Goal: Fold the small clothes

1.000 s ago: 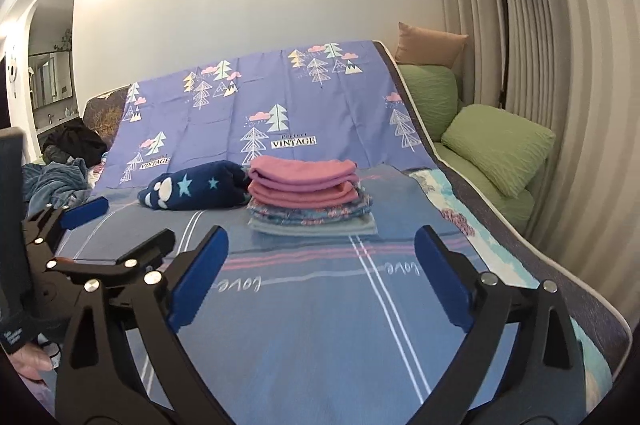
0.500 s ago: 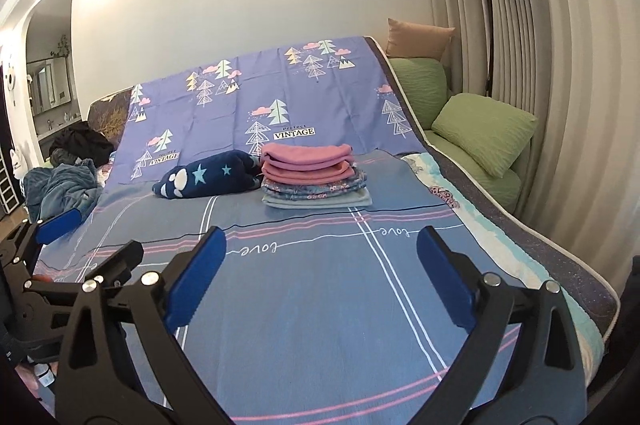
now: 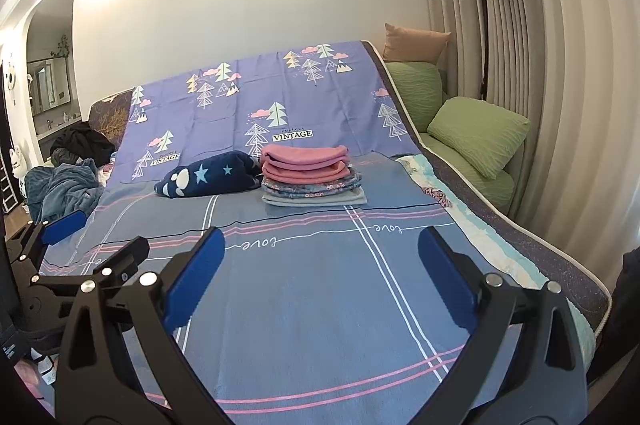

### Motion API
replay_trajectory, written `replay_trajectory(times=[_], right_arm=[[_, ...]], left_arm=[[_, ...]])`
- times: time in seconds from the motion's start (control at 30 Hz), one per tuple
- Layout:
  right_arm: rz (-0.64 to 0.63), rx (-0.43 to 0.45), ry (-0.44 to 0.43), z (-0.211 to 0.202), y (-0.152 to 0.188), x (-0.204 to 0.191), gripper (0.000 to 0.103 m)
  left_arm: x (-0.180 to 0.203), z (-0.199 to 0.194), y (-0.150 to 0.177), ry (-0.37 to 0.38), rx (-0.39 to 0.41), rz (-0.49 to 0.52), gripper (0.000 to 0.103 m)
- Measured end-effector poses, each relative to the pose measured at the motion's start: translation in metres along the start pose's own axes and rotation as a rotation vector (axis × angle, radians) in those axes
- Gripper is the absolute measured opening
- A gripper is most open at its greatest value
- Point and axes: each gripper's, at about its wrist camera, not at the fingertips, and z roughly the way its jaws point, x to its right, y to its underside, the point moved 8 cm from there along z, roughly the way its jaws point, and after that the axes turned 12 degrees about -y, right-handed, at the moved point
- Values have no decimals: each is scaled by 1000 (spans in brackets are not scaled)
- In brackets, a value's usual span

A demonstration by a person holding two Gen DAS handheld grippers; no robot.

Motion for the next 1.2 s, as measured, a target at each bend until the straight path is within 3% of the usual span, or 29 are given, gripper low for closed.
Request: replay_trajectory(times=[1.2], right_arm=[[29,-64,-7,18,20,4,99]], left_arm=[[9,2,9,-19,-21,33,102]])
